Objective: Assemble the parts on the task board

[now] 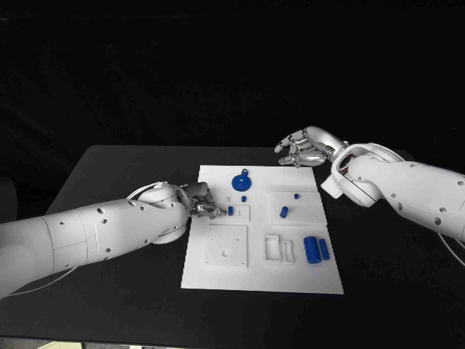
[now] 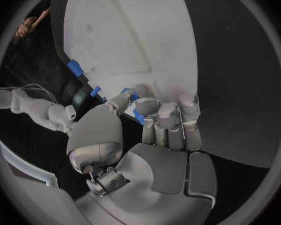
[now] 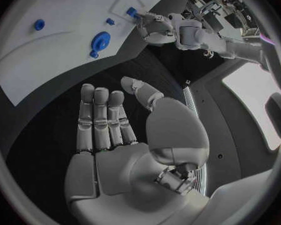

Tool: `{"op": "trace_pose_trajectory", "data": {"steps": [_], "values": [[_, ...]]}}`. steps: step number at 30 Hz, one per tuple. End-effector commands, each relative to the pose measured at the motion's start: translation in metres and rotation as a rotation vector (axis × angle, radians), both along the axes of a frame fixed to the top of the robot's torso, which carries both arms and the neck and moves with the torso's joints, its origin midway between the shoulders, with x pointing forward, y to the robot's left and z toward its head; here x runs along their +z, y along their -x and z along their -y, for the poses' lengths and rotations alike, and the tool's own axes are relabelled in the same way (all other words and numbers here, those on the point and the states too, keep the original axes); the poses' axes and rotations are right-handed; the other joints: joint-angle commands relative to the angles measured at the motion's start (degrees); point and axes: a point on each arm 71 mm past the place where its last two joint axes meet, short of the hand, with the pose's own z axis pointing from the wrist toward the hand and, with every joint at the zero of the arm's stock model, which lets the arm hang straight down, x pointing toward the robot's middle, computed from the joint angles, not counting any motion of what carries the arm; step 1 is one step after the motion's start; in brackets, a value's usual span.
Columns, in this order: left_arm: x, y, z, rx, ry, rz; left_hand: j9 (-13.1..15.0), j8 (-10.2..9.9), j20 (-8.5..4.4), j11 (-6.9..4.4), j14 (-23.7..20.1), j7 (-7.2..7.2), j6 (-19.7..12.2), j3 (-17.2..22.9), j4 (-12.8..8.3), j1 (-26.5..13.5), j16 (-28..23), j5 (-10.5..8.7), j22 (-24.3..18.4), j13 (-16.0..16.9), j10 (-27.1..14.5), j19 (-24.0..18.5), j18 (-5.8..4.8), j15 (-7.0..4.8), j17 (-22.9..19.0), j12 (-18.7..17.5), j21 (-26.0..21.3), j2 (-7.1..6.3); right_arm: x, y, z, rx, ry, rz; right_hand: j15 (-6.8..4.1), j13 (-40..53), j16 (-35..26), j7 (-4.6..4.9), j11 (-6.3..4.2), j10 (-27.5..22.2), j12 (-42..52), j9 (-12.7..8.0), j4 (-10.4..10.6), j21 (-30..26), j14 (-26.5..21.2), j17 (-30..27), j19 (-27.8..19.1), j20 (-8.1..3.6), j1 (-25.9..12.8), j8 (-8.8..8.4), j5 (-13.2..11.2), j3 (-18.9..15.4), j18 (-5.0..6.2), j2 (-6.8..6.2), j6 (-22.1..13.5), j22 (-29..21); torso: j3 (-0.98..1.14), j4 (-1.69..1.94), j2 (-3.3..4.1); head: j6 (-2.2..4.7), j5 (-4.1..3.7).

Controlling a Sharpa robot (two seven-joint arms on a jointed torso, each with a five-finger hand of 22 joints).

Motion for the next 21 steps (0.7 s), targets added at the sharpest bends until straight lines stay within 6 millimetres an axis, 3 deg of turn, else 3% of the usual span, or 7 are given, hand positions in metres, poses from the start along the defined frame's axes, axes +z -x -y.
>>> {"op": "trace_pose_trajectory", "data": {"steps": [1, 3, 5, 7, 14, 21], "values": [[0.0003, -0.0001, 0.0005, 0.002, 0.01, -0.001, 0.0, -0.3, -6.11, 0.2, -0.3, 0.0, -0.4, 0.1, 1.6, -0.8, -0.2, -0.26, -0.1, -0.1, 0.3, 0.0, 0.37, -0.3, -0.1, -0.3, -0.2, -1.97, 0.0, 0.0002, -0.0004, 0.006, -0.002, -0.002, 0.0, -0.1, -0.2, 0.43, -0.01, -0.2, 0.0, -0.1, 0.0, 0.1, -0.5, -0.1, -0.3, 0.21, -0.6, 0.4, 0.2, 0.3, 0.87, -0.07, -0.1, 0.1, 0.03, 0.03, -0.01, 0.06, -0.05], [0.001, -0.0003, 0.0006, 0.005, 0.015, 0.004, 0.1, -0.3, -6.14, 0.21, -0.4, 0.03, -0.6, 0.4, 2.8, -1.0, -0.2, -0.24, -0.2, -0.2, 0.4, 0.0, 0.44, -0.38, -0.1, -0.3, -0.1, -2.94, -0.0003, 0.0002, -0.0005, 0.006, -0.002, -0.002, 0.0, -0.1, -0.2, 0.43, -0.01, -0.2, 0.0, -0.1, 0.0, 0.1, -0.5, -0.1, -0.3, 0.21, -0.6, 0.4, 0.2, 0.3, 0.87, -0.07, -0.1, 0.1, 0.02, 0.04, -0.01, 0.04, -0.06], [0.0017, -0.0007, 0.0008, 0.006, 0.018, 0.006, 0.3, -0.3, -6.11, 0.25, -0.6, 0.07, -0.9, -3.0, 2.6, -1.8, -0.1, -0.11, 0.0, -0.2, 0.2, -0.4, 0.49, -0.5, 0.0, -0.2, 0.0, -2.14, -0.0005, 0.0002, -0.0006, 0.006, -0.002, -0.002, 0.0, -0.1, -0.2, 0.43, -0.01, -0.2, 0.0, -0.1, 0.0, 0.1, -0.5, -0.1, -0.3, 0.21, -0.6, 0.4, 0.2, 0.3, 0.87, -0.07, -0.1, 0.1, 0.01, 0.03, -0.01, 0.05, -0.06], [0.0035, -0.0017, 0.0009, 0.009, 0.023, 0.012, 0.3, -0.3, -6.12, 0.19, -0.7, 0.04, -1.0, -3.9, 3.3, -2.3, -0.1, -0.1, -0.1, -0.3, 0.1, -0.6, 0.58, -0.59, 0.0, -0.3, -0.1, -2.4, -0.0007, 0.0002, -0.0007, 0.007, -0.002, -0.003, 0.0, -0.1, -0.2, 0.43, -0.01, -0.2, 0.1, -0.1, 0.0, 0.1, -0.5, -0.1, -0.3, 0.21, -0.6, 0.4, 0.2, 0.3, 0.87, -0.07, -0.1, 0.1, 0.0, 0.02, -0.02, 0.07, -0.04], [0.0063, -0.0024, -0.0004, 0.014, 0.031, 0.017, 0.4, -0.4, -6.17, 0.12, -0.8, 0.0, -1.0, -4.3, 4.1, -2.4, -0.2, -0.11, -0.2, -0.3, 0.1, -0.6, 0.7, -0.72, -0.1, -0.3, -0.2, -3.2, -0.0014, 0.0003, -0.0003, 0.006, -0.002, -0.004, 0.0, -0.1, -0.2, 0.43, -0.01, -0.2, 0.1, -0.1, 0.0, 0.1, -0.5, -0.1, -0.3, 0.2, -0.6, 0.39, 0.3, 0.3, 0.87, -0.08, -0.1, 0.1, 0.0, 0.01, 0.01, 0.1, -0.07], [0.0068, -0.0029, -0.0025, 0.018, 0.028, 0.014, 0.4, -0.4, -6.18, 0.12, -0.8, -0.01, -1.0, -4.3, 4.2, -2.3, -0.2, -0.1, -0.2, -0.3, 0.1, -0.6, 0.73, -0.75, -0.1, -0.3, -0.2, -3.16, -0.0017, 0.0004, -0.0005, 0.006, -0.002, -0.005, 0.0, -0.1, -0.2, 0.44, 0.0, -0.2, 0.1, -0.1, 0.0, 0.1, -0.5, -0.1, -0.3, 0.2, -0.6, 0.39, 0.3, 0.3, 0.87, -0.08, -0.1, 0.1, 0.02, 0.06, -0.02, 0.11, -0.04]]}}
